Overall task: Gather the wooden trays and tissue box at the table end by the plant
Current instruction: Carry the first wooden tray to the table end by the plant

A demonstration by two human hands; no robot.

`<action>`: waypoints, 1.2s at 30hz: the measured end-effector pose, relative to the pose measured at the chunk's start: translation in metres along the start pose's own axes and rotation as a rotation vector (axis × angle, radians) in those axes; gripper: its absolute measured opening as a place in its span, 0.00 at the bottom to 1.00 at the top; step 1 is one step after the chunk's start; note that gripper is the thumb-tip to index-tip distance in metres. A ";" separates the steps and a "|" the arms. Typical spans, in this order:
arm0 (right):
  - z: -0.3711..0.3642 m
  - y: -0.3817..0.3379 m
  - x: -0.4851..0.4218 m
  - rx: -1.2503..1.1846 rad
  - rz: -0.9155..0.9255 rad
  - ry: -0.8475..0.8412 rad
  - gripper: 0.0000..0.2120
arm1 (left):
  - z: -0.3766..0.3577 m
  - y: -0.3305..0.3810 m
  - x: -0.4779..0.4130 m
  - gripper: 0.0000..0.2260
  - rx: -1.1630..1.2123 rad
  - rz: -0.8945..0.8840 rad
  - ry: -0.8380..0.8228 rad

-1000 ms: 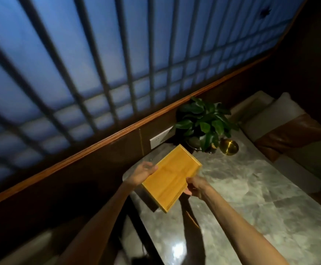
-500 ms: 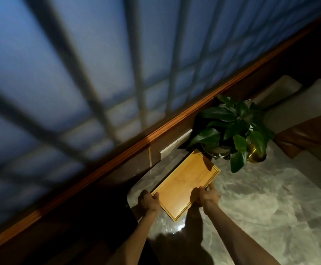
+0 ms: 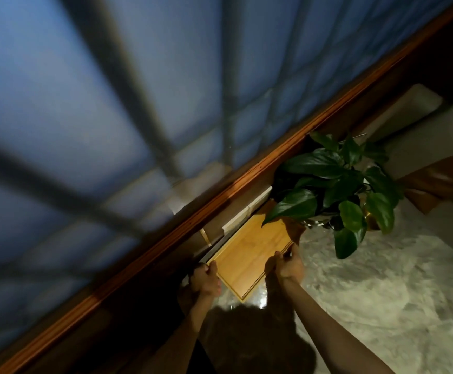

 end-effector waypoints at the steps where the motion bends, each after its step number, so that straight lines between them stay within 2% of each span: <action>1: -0.002 -0.002 -0.003 0.008 -0.003 0.001 0.21 | -0.002 0.001 -0.002 0.22 0.043 0.027 0.010; 5: -0.010 -0.004 -0.007 0.054 -0.009 0.025 0.26 | 0.001 0.009 -0.007 0.24 0.032 0.070 0.076; 12: -0.013 -0.006 -0.004 -0.042 -0.062 0.039 0.24 | -0.002 0.008 -0.009 0.27 0.024 0.103 0.082; 14: -0.012 -0.005 -0.003 -0.104 -0.041 -0.012 0.23 | 0.000 0.009 -0.009 0.27 0.017 0.084 0.074; 16: -0.008 -0.006 0.000 -0.173 0.053 -0.101 0.23 | 0.007 0.009 -0.005 0.27 -0.021 0.031 0.076; 18: 0.001 -0.006 0.006 -0.041 0.261 -0.107 0.26 | 0.019 0.012 0.005 0.22 -0.162 -0.126 0.159; 20: 0.007 -0.001 0.015 0.250 0.480 -0.065 0.33 | 0.020 0.022 0.026 0.17 -0.356 -0.401 0.192; 21: 0.003 0.005 0.021 0.388 0.536 -0.100 0.36 | 0.013 0.027 0.038 0.17 -0.440 -0.537 0.156; 23: -0.012 0.020 0.031 0.611 0.543 -0.235 0.37 | -0.010 0.030 0.056 0.24 -0.555 -0.680 -0.015; 26: -0.020 0.024 0.034 0.743 0.521 -0.293 0.38 | -0.036 0.021 0.062 0.37 -0.672 -0.694 -0.215; 36: -0.023 0.024 0.024 0.763 0.488 -0.324 0.39 | -0.050 0.014 0.052 0.38 -0.813 -0.705 -0.140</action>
Point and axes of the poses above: each hand's wrist, its own x-axis away from the middle knuckle, its own z-axis out of the back of the hand, y = z × x, the point moved 7 cm from there along -x, towards the middle knuckle, and after that the axes turned 10 degrees about y, right-handed, at the moved point
